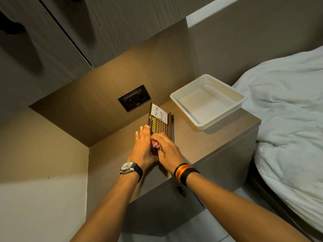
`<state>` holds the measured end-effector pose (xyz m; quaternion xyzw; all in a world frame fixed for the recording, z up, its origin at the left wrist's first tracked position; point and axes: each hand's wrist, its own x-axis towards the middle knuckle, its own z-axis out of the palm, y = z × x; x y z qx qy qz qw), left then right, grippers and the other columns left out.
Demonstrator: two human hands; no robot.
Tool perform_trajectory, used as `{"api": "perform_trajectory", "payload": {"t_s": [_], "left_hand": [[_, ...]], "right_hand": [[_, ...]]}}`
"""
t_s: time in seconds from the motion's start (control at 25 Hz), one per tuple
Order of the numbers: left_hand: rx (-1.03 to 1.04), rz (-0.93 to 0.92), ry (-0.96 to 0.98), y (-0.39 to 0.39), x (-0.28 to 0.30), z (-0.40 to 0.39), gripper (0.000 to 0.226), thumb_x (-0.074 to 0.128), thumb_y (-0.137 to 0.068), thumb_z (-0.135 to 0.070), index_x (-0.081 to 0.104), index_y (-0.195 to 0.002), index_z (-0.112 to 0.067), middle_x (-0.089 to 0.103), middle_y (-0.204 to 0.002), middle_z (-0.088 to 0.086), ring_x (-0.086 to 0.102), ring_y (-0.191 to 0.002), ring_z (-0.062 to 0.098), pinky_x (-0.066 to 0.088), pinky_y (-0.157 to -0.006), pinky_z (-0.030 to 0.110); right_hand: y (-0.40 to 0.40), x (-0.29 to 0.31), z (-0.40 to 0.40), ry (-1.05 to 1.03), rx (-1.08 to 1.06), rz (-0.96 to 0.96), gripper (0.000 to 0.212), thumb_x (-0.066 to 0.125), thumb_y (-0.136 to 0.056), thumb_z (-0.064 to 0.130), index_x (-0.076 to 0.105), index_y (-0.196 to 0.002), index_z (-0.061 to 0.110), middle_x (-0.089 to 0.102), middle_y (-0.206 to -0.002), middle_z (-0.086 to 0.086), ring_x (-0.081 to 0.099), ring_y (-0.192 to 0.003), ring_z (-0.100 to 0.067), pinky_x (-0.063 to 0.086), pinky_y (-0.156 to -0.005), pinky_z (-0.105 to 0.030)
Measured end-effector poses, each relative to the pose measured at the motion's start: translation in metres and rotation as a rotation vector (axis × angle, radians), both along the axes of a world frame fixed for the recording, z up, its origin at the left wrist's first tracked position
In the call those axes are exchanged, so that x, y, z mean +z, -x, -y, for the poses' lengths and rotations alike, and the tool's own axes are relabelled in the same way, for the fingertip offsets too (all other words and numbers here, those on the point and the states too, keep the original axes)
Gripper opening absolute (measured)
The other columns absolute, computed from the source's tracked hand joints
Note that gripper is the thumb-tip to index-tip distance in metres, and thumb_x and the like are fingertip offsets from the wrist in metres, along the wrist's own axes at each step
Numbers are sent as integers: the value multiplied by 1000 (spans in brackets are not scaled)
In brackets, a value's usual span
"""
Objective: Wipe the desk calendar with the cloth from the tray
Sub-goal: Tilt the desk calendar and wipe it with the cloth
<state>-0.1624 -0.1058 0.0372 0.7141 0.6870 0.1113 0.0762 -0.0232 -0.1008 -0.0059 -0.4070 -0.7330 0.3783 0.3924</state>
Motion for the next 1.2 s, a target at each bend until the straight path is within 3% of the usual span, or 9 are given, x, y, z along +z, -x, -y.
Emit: {"api": "perform_trajectory", "payload": {"t_s": [0.08, 0.28, 0.4, 0.76, 1.2], "left_hand": [[-12, -13, 16, 2, 0, 0, 135, 91, -68, -40, -3, -161, -8, 5, -170, 16, -9, -157, 27, -10, -126, 42], [5, -7, 9, -4, 3, -4, 134, 89, -68, -44, -2, -161, -10, 7, -170, 16, -5, -157, 30, -7, -127, 45], [-7, -12, 2, -1, 4, 0, 134, 89, -69, -46, -2, -161, -9, 5, -170, 16, -7, -157, 29, -9, -126, 41], [-73, -276, 68, -3, 23, -19, 160, 90, -50, -67, -10, -160, -6, -11, -170, 16, -14, -156, 29, -8, -126, 42], [-60, -215, 57, -3, 12, -25, 158, 89, -52, -64, -14, -159, -8, -13, -169, 16, -19, -155, 29, -17, -123, 43]], "right_hand": [[-16, -18, 17, -16, 74, 32, 64, 58, -93, -4, 50, -148, 26, 47, -157, 4, 40, -149, -14, 33, -125, -36], [-12, -5, 2, 108, -58, -13, 54, 56, -96, -2, 51, -142, 26, 50, -150, 1, 51, -139, -18, 47, -115, -36], [-13, -13, 17, 103, -16, -30, 54, 56, -96, 0, 51, -141, 28, 52, -147, 2, 52, -137, -17, 48, -114, -37], [-9, 4, -61, 97, -185, -69, 51, 51, -95, -2, 52, -136, 28, 53, -145, -3, 55, -131, -24, 52, -109, -45], [9, -8, -81, 181, -143, -90, 47, 52, -98, 2, 53, -138, 27, 50, -149, -5, 52, -137, -25, 51, -107, -39]]}}
